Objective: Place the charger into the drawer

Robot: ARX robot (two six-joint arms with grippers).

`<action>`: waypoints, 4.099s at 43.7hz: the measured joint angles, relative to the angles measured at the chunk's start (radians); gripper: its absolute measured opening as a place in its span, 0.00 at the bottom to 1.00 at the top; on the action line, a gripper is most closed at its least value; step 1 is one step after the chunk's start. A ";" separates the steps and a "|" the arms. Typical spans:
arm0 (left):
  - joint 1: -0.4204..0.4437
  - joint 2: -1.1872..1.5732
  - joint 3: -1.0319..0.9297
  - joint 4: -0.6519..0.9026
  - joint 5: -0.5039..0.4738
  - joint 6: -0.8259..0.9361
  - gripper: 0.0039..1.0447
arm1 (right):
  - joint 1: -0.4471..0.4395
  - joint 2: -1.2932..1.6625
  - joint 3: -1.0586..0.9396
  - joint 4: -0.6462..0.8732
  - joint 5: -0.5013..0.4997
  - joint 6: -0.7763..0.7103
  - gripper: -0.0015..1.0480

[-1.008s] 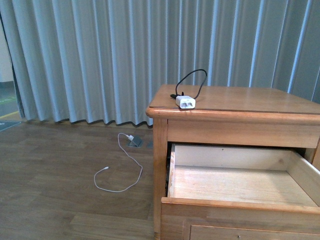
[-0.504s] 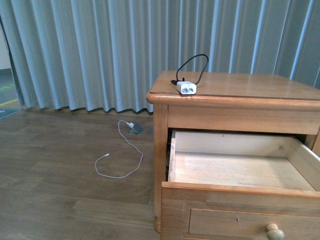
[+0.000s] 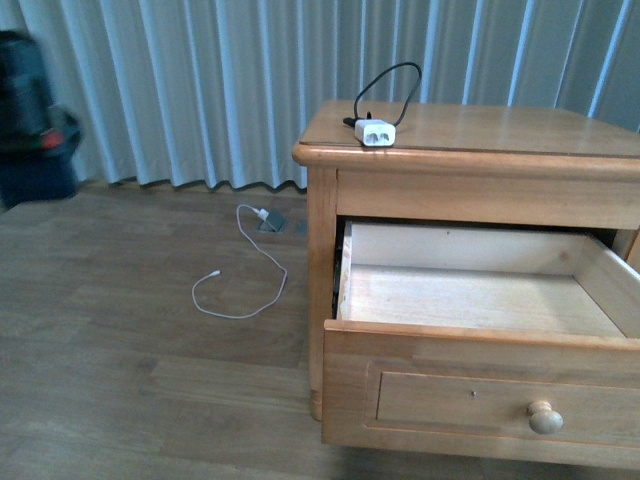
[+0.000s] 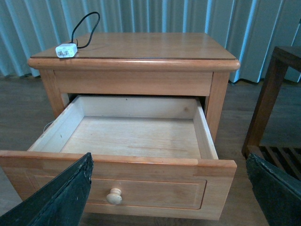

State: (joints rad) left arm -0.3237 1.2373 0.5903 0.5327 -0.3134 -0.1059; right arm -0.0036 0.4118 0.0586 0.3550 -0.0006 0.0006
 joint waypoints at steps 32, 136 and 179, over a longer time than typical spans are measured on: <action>-0.148 1.113 1.336 -0.171 0.127 -0.042 0.94 | 0.000 0.000 0.000 0.000 0.000 0.000 0.92; -0.124 -0.012 0.171 -0.077 -0.131 0.176 0.94 | 0.000 0.000 0.000 0.000 0.000 0.000 0.92; 0.091 -1.069 -0.394 -0.568 0.090 0.085 0.35 | 0.001 0.000 0.000 0.000 0.000 0.000 0.92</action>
State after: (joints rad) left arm -0.2329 0.1684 0.1959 -0.0357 -0.2234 -0.0208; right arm -0.0029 0.4114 0.0586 0.3550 -0.0006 0.0006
